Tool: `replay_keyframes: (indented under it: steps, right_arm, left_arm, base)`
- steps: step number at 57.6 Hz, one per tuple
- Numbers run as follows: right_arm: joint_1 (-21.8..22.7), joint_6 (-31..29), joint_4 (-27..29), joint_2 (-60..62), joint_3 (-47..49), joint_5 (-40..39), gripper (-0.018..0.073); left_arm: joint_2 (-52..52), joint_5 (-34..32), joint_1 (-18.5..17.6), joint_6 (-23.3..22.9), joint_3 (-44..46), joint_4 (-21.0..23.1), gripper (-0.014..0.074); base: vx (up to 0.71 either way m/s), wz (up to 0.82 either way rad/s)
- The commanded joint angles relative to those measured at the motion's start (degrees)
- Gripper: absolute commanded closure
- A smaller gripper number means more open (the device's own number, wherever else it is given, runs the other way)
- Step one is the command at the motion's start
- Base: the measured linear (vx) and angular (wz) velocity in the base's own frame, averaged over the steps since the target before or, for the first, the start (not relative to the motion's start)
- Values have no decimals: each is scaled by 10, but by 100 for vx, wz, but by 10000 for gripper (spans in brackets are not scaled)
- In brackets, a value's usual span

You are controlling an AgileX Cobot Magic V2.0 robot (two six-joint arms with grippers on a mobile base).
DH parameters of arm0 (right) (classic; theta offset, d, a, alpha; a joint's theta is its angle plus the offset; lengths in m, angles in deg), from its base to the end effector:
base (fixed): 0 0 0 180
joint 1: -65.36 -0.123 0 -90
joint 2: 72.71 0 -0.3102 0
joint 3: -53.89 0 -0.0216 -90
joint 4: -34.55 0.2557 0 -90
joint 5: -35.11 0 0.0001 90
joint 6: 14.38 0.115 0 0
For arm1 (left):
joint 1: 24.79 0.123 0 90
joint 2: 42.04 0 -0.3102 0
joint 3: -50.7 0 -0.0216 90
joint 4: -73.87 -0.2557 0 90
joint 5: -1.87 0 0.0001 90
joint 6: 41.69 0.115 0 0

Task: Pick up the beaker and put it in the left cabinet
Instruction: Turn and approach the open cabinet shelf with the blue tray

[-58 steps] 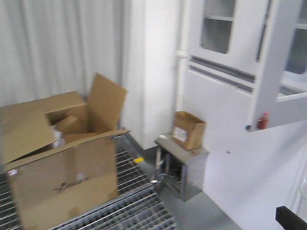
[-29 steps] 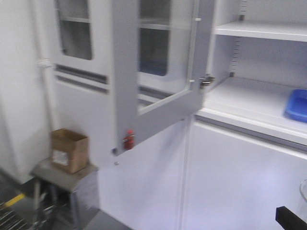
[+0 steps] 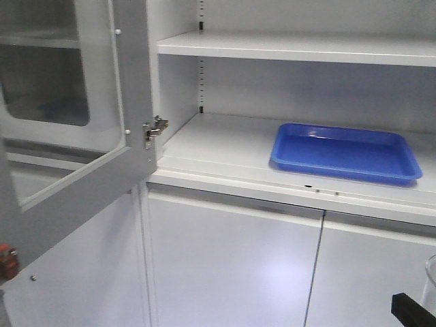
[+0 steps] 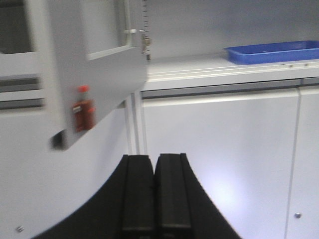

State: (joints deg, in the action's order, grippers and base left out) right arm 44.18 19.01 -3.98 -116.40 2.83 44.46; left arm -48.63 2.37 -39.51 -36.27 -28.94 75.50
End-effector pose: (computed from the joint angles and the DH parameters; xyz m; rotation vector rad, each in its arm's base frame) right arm 0.1386 0.0412 0.3136 -0.3286 1.7516 0.1161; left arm 0.0584 -0.0154 0.2034 0.2440 1.4959 -0.1530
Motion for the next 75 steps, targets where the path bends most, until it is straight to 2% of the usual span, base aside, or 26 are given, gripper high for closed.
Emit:
replay_keyframes:
  steps: [1,34,75]
  right_arm:
    - [1,-3,-6,3,17,-36,564]
    - [1,-3,-6,3,17,-36,564]
    - [1,-3,-6,3,17,-36,564]
  left_arm:
    - [10,-48,-2,-2,-9,5,595]
    - [10,-48,-2,-2,-9,5,595]
    - [10,-48,-2,-2,-9,5,595]
  base:
    - [18,-57]
    - [19,-44]
    - [25,-11]
